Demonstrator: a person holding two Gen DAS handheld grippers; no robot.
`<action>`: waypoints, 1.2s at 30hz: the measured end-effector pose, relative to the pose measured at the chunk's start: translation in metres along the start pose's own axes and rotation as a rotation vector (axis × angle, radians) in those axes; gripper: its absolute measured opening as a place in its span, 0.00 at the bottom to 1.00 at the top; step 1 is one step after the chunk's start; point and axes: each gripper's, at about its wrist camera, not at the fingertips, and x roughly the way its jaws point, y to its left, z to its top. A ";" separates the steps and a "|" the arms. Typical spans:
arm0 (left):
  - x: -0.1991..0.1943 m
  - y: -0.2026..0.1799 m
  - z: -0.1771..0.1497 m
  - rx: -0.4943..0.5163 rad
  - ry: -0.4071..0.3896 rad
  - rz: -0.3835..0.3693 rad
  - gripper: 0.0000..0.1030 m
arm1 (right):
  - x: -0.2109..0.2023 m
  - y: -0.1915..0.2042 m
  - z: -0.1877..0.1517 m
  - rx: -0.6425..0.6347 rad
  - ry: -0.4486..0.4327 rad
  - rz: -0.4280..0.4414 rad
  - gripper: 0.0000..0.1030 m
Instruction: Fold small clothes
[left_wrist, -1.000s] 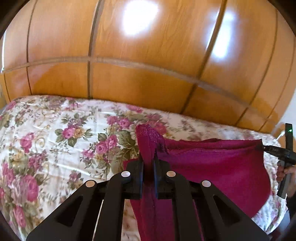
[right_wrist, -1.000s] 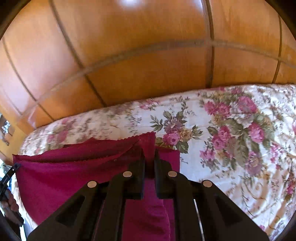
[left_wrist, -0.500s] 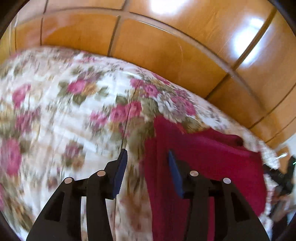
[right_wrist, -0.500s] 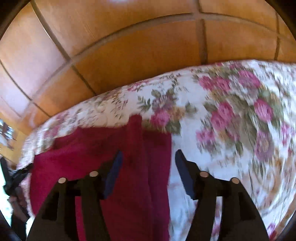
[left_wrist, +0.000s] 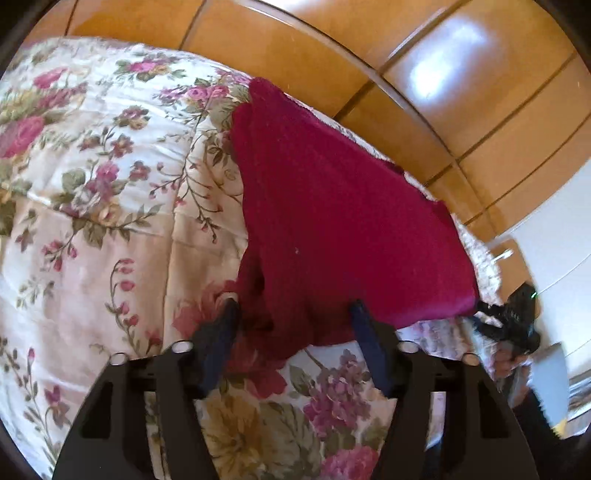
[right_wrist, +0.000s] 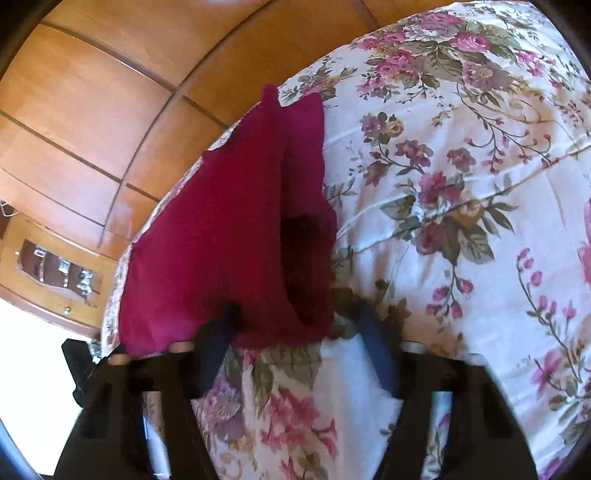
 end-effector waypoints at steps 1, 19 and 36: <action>0.003 -0.002 0.001 0.012 0.013 0.017 0.34 | 0.001 0.007 0.002 -0.017 0.010 -0.009 0.17; -0.053 -0.046 -0.075 0.165 0.071 0.008 0.17 | -0.082 0.005 -0.095 -0.207 0.052 -0.127 0.10; -0.057 -0.052 -0.053 0.160 -0.047 0.044 0.24 | -0.044 0.114 -0.116 -0.463 0.077 -0.036 0.29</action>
